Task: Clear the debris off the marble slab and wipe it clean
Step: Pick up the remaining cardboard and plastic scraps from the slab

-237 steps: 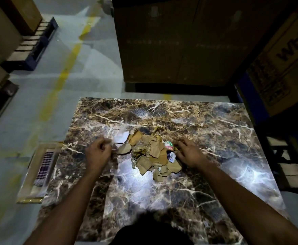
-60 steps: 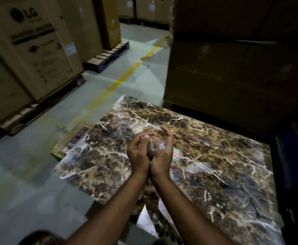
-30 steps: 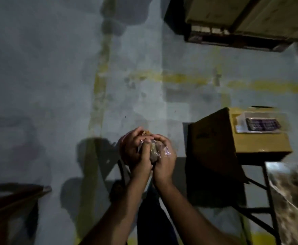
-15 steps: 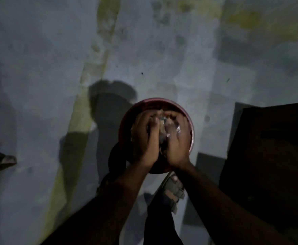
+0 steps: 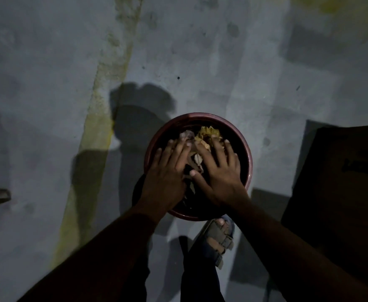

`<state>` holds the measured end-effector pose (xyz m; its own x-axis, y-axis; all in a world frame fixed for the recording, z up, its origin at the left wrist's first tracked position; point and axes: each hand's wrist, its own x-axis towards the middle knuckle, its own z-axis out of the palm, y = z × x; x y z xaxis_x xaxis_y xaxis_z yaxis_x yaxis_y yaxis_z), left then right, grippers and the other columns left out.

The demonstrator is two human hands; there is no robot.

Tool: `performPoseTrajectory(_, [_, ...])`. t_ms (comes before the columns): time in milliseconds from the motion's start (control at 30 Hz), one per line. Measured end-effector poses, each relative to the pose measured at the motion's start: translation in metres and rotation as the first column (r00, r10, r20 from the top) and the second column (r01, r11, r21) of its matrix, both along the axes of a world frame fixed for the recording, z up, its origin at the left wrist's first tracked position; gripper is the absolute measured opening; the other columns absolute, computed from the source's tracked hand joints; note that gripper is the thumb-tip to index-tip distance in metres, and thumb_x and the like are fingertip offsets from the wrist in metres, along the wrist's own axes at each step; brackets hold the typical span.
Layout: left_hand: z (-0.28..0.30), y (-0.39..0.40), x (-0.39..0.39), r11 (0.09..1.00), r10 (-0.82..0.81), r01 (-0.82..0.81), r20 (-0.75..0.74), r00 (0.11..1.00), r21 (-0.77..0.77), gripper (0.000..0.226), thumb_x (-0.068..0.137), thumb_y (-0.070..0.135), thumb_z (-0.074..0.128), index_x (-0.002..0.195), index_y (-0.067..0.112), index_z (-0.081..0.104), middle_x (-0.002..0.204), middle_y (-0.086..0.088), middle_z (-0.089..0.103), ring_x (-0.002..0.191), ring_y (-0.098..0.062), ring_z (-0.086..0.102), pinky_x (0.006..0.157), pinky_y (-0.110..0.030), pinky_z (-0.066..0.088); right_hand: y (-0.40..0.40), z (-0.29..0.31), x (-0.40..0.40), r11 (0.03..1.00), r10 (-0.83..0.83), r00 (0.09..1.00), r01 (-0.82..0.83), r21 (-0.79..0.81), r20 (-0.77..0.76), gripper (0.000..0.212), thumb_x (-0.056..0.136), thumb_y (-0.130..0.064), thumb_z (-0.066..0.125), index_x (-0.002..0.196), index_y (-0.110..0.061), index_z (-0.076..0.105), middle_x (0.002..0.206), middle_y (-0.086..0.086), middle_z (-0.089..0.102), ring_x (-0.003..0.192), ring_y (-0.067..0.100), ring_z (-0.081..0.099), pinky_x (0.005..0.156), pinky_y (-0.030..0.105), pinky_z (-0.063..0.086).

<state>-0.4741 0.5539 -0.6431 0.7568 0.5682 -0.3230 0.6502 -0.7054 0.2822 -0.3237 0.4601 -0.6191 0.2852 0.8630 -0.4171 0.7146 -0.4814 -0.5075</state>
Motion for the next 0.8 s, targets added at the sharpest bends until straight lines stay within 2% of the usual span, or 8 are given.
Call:
performPoseTrajectory(100, [-0.018,-0.004,0.006,1.000,0.000,0.000,-0.102,0.995,0.006,0.072,0.096,0.035,0.028,0.160,0.008,0.009,0.169,-0.009,0.007,0.155,-0.027,0.005,0.123,-0.050,0.014,0.007,-0.028,-0.005,0.996,0.055,0.995,-0.050,-0.072,0.080,0.075,0.093,-0.076,0.018,0.160,-0.045,0.007,0.171,0.006,-0.007,0.154,0.039,-0.016,0.119,0.063,-0.004])
performPoseTrajectory(200, [-0.040,-0.005,0.016,1.000,-0.011,0.015,-0.185,0.983,0.018,0.071,0.095,0.034,0.010,0.160,0.005,0.004,0.168,-0.012,0.002,0.155,-0.029,-0.001,0.123,-0.051,0.010,0.012,-0.058,-0.007,0.994,0.057,0.988,-0.042,-0.105,0.142,0.072,0.097,-0.071,0.021,0.161,-0.042,0.008,0.171,0.007,-0.005,0.154,0.042,-0.014,0.120,0.067,0.000])
performPoseTrajectory(333, [-0.080,-0.004,0.022,1.000,-0.007,0.012,-0.236,0.972,0.016,0.072,0.095,0.038,0.015,0.159,0.006,0.016,0.167,-0.011,0.016,0.154,-0.030,0.015,0.122,-0.049,0.016,0.013,-0.096,-0.009,0.994,0.071,0.982,-0.054,-0.100,0.173,0.070,0.101,-0.064,0.034,0.162,-0.038,0.009,0.172,0.006,-0.004,0.155,0.042,-0.012,0.122,0.065,0.002])
performPoseTrajectory(433, [-0.096,-0.005,0.028,0.997,0.032,-0.017,-0.222,0.975,0.070,0.069,0.095,0.038,0.024,0.156,0.006,0.027,0.163,-0.009,0.030,0.148,-0.028,0.031,0.118,-0.044,0.019,0.011,-0.120,-0.008,0.993,0.104,0.963,-0.084,-0.087,0.247,0.076,0.095,-0.060,0.044,0.161,-0.030,0.021,0.171,0.009,0.003,0.155,0.045,-0.005,0.120,0.066,0.005])
performPoseTrajectory(533, [-0.101,-0.003,0.033,1.000,0.008,-0.007,-0.377,0.926,0.004,0.073,0.104,0.043,0.023,0.158,0.011,-0.013,0.168,-0.001,-0.006,0.152,-0.023,0.009,0.123,-0.043,0.002,0.014,-0.129,-0.013,0.985,0.143,0.939,-0.103,-0.139,0.313,0.078,0.090,-0.062,0.039,0.159,-0.025,0.030,0.171,0.011,0.008,0.154,0.047,0.000,0.119,0.066,0.004])
performPoseTrajectory(567, [-0.098,-0.002,0.035,1.000,-0.007,-0.002,-0.425,0.905,-0.021,0.075,0.104,0.044,0.023,0.156,0.011,-0.019,0.168,0.000,-0.010,0.152,-0.023,0.006,0.123,-0.042,0.000,0.015,-0.127,-0.013,0.982,0.150,0.939,-0.107,-0.154,0.309,0.078,0.091,-0.063,0.039,0.159,-0.025,0.030,0.171,0.011,0.008,0.154,0.047,0.000,0.119,0.066,0.003])
performPoseTrajectory(700, [-0.085,0.004,0.033,1.000,-0.017,0.020,-0.292,0.956,0.006,0.071,0.101,0.042,0.028,0.159,0.008,0.005,0.166,-0.007,0.017,0.150,-0.029,0.021,0.122,-0.043,0.007,0.024,-0.098,-0.001,0.968,0.186,0.967,-0.150,-0.200,0.176,0.090,0.090,-0.065,0.050,0.162,-0.034,0.006,0.171,0.009,-0.005,0.153,0.047,-0.008,0.119,0.071,0.005])
performPoseTrajectory(800, [-0.065,0.013,0.026,0.992,-0.120,0.125,-0.235,0.965,0.008,0.072,0.092,0.032,0.048,0.153,-0.001,0.028,0.156,-0.019,0.037,0.145,-0.036,0.034,0.123,-0.046,0.019,0.026,-0.058,0.004,0.974,0.160,0.978,-0.134,-0.183,0.137,0.095,0.084,-0.066,0.053,0.159,-0.038,0.002,0.168,0.011,0.002,0.152,0.046,0.001,0.116,0.070,0.012])
